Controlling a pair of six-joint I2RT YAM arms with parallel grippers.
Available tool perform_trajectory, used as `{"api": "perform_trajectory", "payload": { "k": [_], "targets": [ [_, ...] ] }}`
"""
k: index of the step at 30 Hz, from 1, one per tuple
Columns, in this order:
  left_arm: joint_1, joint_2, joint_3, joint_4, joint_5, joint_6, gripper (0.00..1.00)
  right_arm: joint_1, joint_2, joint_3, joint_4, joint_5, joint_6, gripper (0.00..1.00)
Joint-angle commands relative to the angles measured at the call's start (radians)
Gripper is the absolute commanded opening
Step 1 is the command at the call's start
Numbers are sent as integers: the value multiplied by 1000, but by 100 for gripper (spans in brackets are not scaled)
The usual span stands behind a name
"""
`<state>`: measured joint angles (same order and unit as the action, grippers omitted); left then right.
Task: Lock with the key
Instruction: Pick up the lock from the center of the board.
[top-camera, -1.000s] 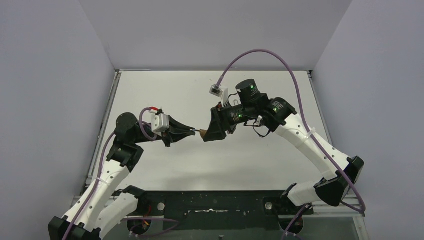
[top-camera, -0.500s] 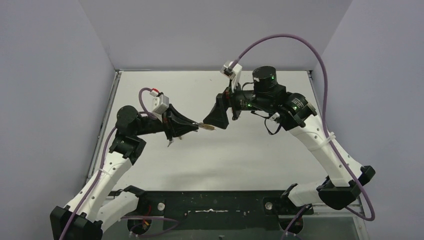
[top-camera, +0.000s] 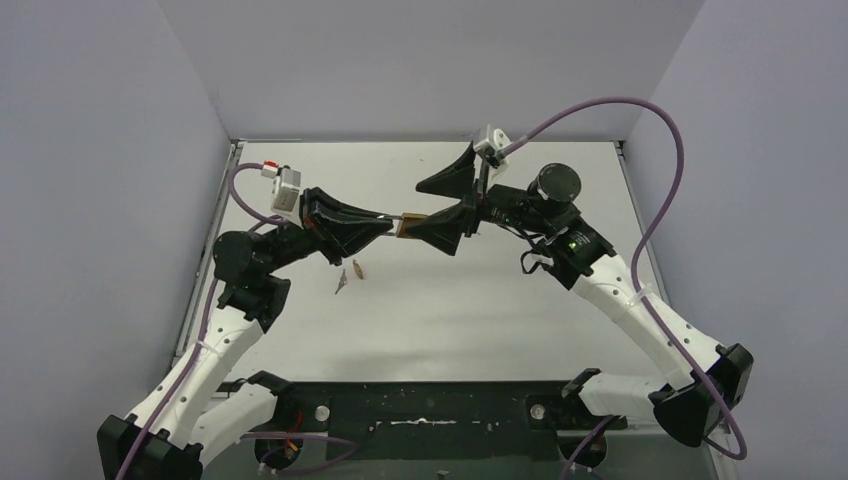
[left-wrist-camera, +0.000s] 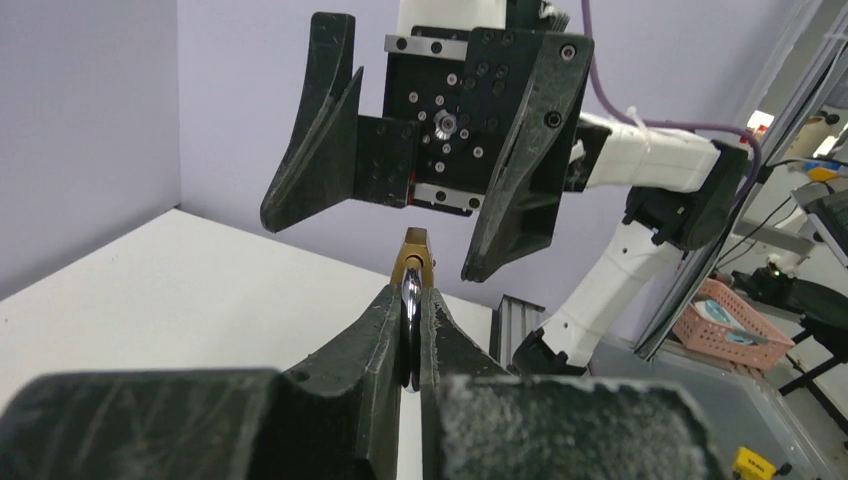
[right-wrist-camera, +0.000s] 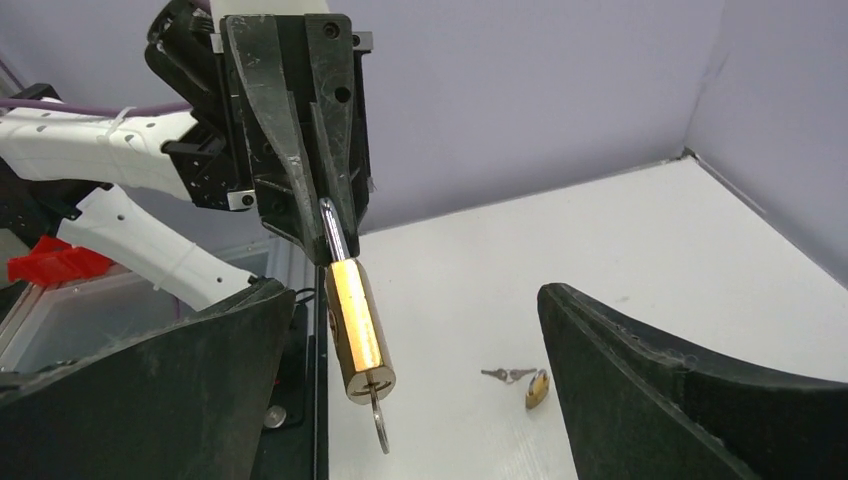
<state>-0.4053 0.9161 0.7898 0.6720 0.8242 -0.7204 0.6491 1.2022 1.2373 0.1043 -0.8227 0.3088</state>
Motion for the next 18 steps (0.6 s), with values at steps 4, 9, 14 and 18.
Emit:
{"api": "perform_trajectory", "payload": {
  "k": [4, 9, 14, 18],
  "targets": [
    [-7, -4, 48, 235, -125, -66, 0, -2, 15, 21, 456, -127, 146, 92],
    [-7, -7, 42, 249, -140, -48, 0, -6, 43, 28, 510, -153, 237, 84],
    [-7, -29, 41, 233, -157, -17, 0, -8, 60, 32, 481, -158, 261, 81],
    [-7, -25, 55, 238, -154, -17, 0, -9, 73, 29, 482, -151, 266, 81]
  ]
}}
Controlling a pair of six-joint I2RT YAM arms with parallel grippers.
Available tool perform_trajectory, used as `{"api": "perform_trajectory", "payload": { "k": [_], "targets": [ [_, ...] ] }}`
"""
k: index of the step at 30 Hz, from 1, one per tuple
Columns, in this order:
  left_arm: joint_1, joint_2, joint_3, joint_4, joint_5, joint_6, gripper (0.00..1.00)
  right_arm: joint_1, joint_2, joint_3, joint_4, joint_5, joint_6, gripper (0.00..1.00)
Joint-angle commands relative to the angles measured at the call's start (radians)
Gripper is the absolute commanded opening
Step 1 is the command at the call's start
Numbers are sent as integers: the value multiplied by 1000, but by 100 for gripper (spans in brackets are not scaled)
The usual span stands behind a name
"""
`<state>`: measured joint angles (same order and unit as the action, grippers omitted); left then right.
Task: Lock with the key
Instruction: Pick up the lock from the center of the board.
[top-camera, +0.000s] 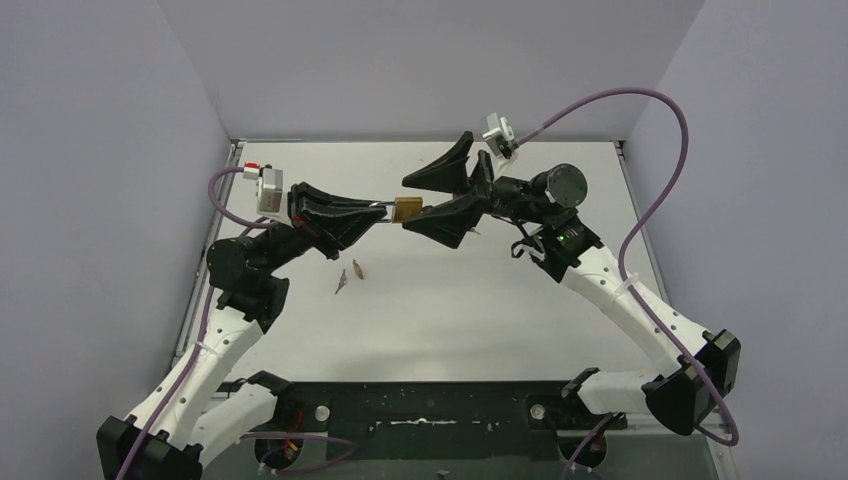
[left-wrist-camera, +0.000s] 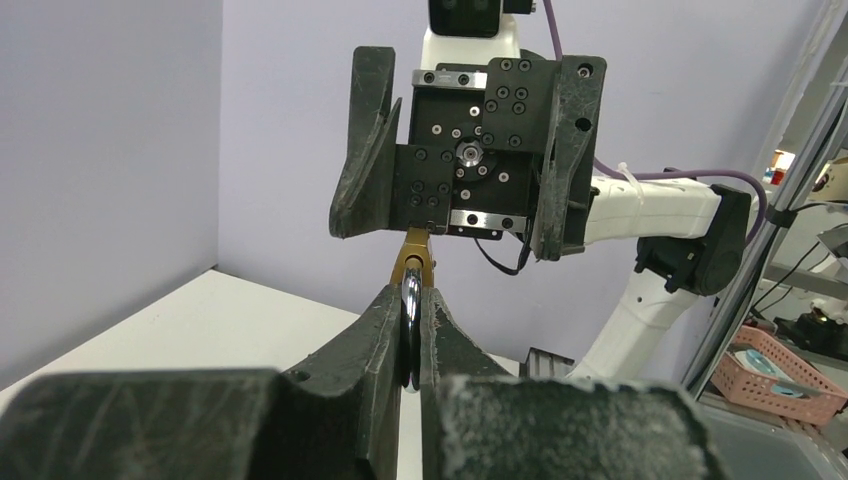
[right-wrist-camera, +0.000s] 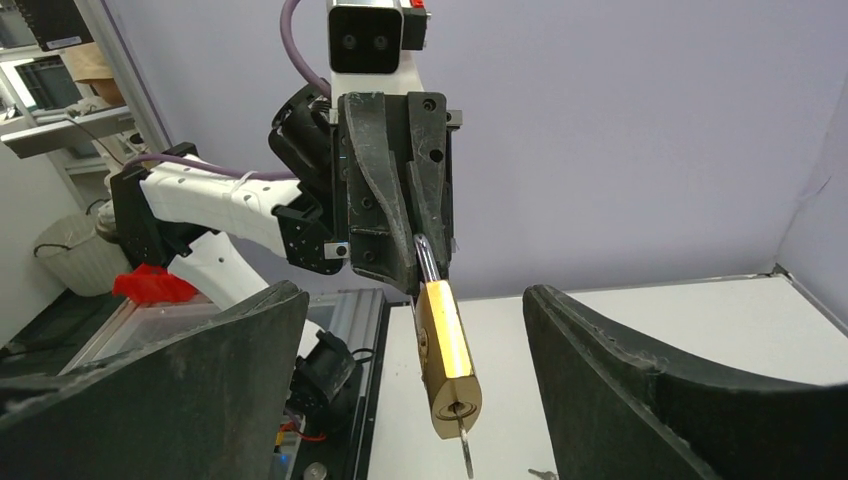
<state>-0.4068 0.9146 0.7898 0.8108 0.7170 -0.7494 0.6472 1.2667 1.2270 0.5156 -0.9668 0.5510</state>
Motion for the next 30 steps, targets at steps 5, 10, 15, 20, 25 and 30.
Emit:
{"api": "perform_trajectory", "payload": {
  "k": [5, 10, 15, 20, 25, 30],
  "targets": [
    [-5, -23, 59, 113, -53, 7, 0, -8, 30, 53, 75, -9, 46, 78],
    [-4, -23, 64, 118, -62, 15, 0, -7, 49, 52, 85, -18, 76, 71],
    [-5, -17, 66, 122, -69, 26, 0, -8, 60, 50, 92, -21, 94, 64],
    [-5, -16, 63, 125, -83, 41, 0, -10, 67, 64, 71, -30, 104, 29],
    [-5, -19, 54, 123, -108, 57, 0, -39, 88, 108, -17, -39, 146, 0],
    [-3, -11, 94, 30, -33, 59, 19, -103, 87, 128, 10, -82, 299, 0]
  ]
}}
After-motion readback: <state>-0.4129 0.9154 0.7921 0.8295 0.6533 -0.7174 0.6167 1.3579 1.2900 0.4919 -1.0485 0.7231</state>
